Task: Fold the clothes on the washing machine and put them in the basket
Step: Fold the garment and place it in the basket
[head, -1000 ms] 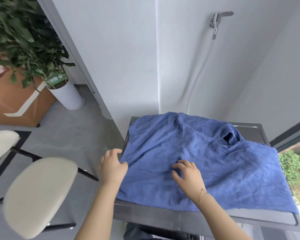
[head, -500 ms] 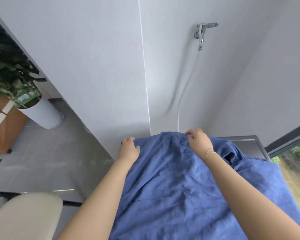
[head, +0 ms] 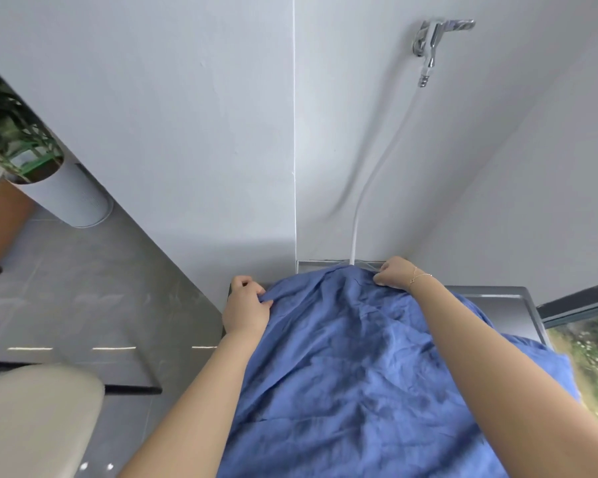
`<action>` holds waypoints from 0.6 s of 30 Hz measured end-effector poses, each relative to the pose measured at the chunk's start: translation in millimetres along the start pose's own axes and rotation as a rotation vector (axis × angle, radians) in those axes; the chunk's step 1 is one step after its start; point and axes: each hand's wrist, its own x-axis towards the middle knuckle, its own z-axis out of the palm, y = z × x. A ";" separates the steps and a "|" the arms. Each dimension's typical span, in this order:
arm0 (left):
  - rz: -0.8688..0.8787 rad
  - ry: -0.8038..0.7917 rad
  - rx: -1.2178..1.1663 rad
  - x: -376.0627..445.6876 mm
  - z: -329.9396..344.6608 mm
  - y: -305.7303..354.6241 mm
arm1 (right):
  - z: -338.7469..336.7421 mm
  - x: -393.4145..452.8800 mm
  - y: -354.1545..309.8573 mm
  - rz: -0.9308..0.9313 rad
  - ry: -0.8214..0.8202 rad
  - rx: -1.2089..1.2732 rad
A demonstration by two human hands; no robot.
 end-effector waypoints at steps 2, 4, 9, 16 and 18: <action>0.045 0.095 -0.077 -4.9 -0.6 0.7 | -3.3 -0.7 6.8 -0.040 0.008 0.002; 0.067 0.212 -0.147 -12.5 -6.7 3.2 | -9.8 -6.3 11.4 -0.027 -0.014 -0.058; 0.121 0.248 -0.173 -27.1 -18.9 -4.0 | -12.5 -27.5 25.1 0.006 0.318 -0.084; 0.186 0.258 -0.309 -69.3 -37.0 -5.2 | -9.1 -110.4 35.9 -0.201 0.803 0.415; 0.228 0.273 -0.353 -82.6 -37.3 -16.7 | 4.1 -140.5 39.6 -0.330 0.887 0.574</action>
